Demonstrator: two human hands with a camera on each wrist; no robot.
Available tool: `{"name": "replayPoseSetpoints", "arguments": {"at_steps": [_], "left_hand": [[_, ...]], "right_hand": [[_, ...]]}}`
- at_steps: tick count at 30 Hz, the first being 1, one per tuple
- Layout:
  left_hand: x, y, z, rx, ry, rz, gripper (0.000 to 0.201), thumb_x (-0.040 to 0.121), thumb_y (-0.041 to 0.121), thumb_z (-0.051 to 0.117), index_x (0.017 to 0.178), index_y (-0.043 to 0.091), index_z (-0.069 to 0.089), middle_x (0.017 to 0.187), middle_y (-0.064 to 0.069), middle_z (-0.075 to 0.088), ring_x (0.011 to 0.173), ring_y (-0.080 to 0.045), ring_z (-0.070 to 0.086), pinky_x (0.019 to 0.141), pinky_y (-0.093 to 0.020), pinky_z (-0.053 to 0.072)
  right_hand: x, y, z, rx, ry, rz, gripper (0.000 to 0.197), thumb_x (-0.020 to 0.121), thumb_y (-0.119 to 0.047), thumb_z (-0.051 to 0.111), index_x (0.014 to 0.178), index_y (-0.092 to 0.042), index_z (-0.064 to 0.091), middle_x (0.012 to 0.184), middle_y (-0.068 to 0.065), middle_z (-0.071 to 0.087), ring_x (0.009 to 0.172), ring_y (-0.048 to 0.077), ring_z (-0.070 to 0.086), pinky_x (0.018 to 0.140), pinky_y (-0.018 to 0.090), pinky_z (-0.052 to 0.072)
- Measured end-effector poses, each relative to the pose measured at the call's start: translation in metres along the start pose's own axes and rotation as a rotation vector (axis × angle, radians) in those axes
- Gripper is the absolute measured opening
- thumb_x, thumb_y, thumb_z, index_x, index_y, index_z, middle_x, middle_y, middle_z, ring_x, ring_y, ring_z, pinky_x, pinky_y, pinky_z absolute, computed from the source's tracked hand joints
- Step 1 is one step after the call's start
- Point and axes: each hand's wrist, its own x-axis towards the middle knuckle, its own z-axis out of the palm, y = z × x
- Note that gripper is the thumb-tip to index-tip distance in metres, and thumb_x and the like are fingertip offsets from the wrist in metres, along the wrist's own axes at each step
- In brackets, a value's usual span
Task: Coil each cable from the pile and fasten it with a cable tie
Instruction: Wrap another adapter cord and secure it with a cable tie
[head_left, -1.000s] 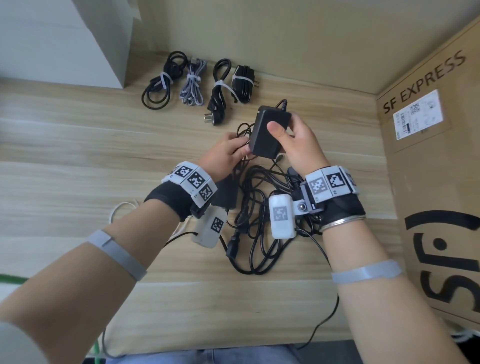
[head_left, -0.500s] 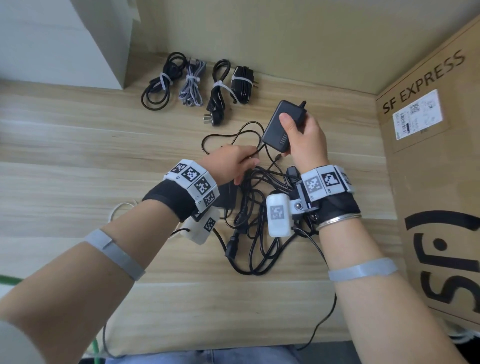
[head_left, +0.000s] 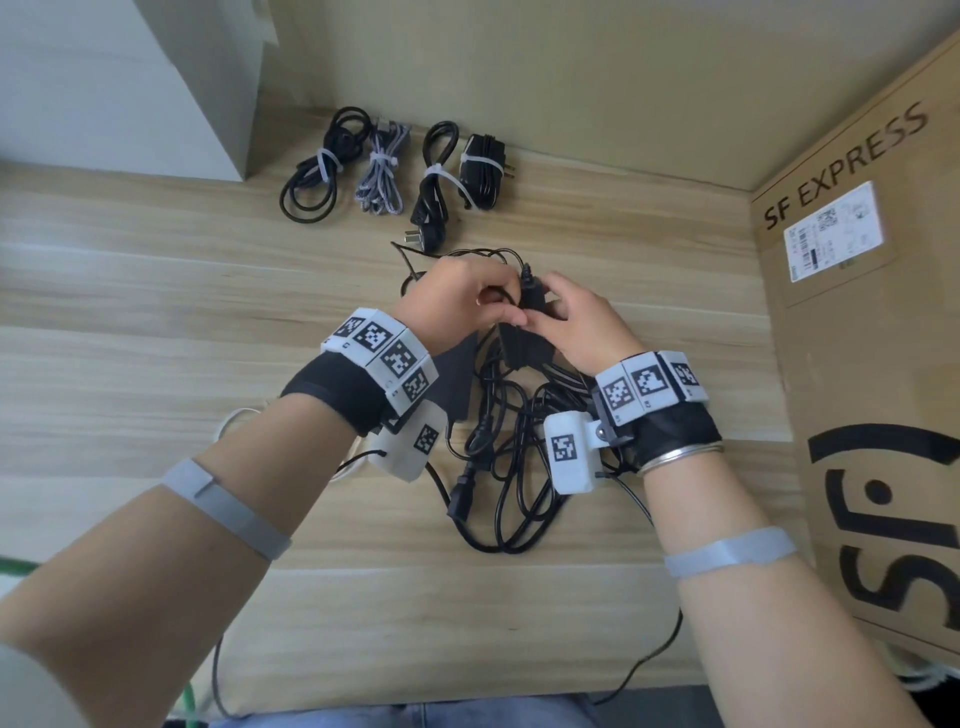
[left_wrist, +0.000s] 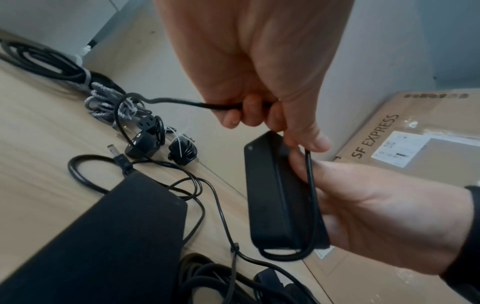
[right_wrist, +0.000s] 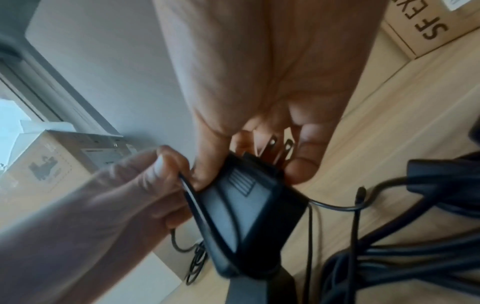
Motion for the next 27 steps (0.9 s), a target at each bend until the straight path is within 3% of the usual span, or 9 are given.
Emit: {"name": "replayPoseSetpoints", "arguments": {"at_steps": [2,5,9,14,17,19,21,24,27], "left_hand": [[0.0,-0.003,0.001,-0.092,0.051,-0.051,0.022,0.071,0.032,0.073,0.078,0.024,0.053,0.069,0.001,0.055,0.061,-0.009,0.045,0.063,-0.026,0.039],[0.001,-0.003,0.001,-0.154,0.102,-0.055,0.03,0.072,0.036,0.071,0.08,0.021,0.047,0.07,0.015,0.047,0.063,0.0,0.043,0.066,-0.026,0.039],[0.002,-0.005,0.001,-0.26,0.083,-0.06,0.017,0.078,0.041,0.057,0.077,0.026,0.05,0.069,0.017,0.052,0.066,0.001,0.046,0.067,-0.023,0.04],[0.003,-0.015,0.006,-0.317,0.113,-0.105,0.008,0.087,0.033,0.049,0.079,0.032,0.048,0.071,0.013,0.05,0.063,0.0,0.044,0.063,-0.019,0.038],[0.004,-0.019,0.009,-0.322,0.129,-0.135,0.012,0.09,0.023,0.042,0.081,0.022,0.049,0.073,0.004,0.05,0.065,-0.008,0.047,0.06,-0.022,0.042],[0.002,-0.024,0.012,-0.295,0.114,-0.173,0.017,0.091,0.024,0.039,0.08,0.021,0.051,0.072,-0.011,0.051,0.065,-0.019,0.047,0.061,-0.031,0.042],[-0.003,-0.03,0.015,-0.267,0.073,-0.221,0.026,0.092,0.022,0.038,0.085,0.004,0.056,0.069,-0.016,0.05,0.063,-0.019,0.047,0.061,-0.031,0.039],[-0.007,-0.028,0.017,-0.173,0.018,-0.215,0.026,0.097,0.014,0.039,0.091,-0.007,0.054,0.061,0.006,0.044,0.054,0.002,0.042,0.055,-0.011,0.032],[-0.005,-0.023,0.017,-0.065,-0.001,-0.206,0.017,0.098,0.015,0.04,0.093,0.009,0.055,0.062,0.014,0.044,0.054,0.007,0.045,0.056,-0.008,0.033]], "right_hand": [[-0.002,-0.002,-0.002,0.03,-0.091,0.01,0.031,0.086,-0.038,0.061,0.11,-0.02,0.054,0.08,-0.002,0.067,0.07,0.017,0.064,0.061,0.03,0.047],[-0.004,-0.001,-0.003,0.133,-0.203,-0.013,0.021,0.09,-0.03,0.059,0.107,-0.02,0.051,0.086,-0.001,0.066,0.073,0.008,0.067,0.066,0.027,0.054],[-0.006,0.0,0.0,0.287,-0.27,-0.024,0.027,0.092,-0.022,0.055,0.117,-0.013,0.05,0.116,0.019,0.062,0.104,0.035,0.062,0.091,0.055,0.048],[-0.008,0.0,-0.003,0.489,-0.331,0.01,0.021,0.096,-0.007,0.042,0.114,-0.016,0.046,0.103,0.003,0.061,0.087,0.01,0.064,0.083,0.031,0.054],[-0.009,-0.004,-0.001,0.587,-0.306,0.016,0.028,0.094,-0.012,0.047,0.121,-0.011,0.042,0.104,0.005,0.059,0.09,0.018,0.062,0.088,0.042,0.05],[-0.009,-0.007,-0.002,0.646,-0.259,0.014,0.046,0.086,-0.028,0.06,0.123,-0.009,0.041,0.108,0.007,0.059,0.094,0.02,0.062,0.09,0.043,0.05],[-0.008,-0.008,-0.005,0.717,-0.167,0.005,0.04,0.089,-0.027,0.057,0.123,-0.009,0.042,0.111,0.009,0.058,0.097,0.022,0.061,0.089,0.042,0.05],[-0.004,-0.009,-0.011,0.753,-0.018,-0.002,0.028,0.096,-0.009,0.043,0.124,-0.01,0.041,0.11,0.007,0.059,0.095,0.02,0.062,0.084,0.037,0.053],[-0.001,-0.011,-0.009,0.658,0.071,-0.012,0.029,0.097,-0.013,0.044,0.126,-0.008,0.041,0.112,0.008,0.059,0.093,0.019,0.063,0.076,0.034,0.055]]}}
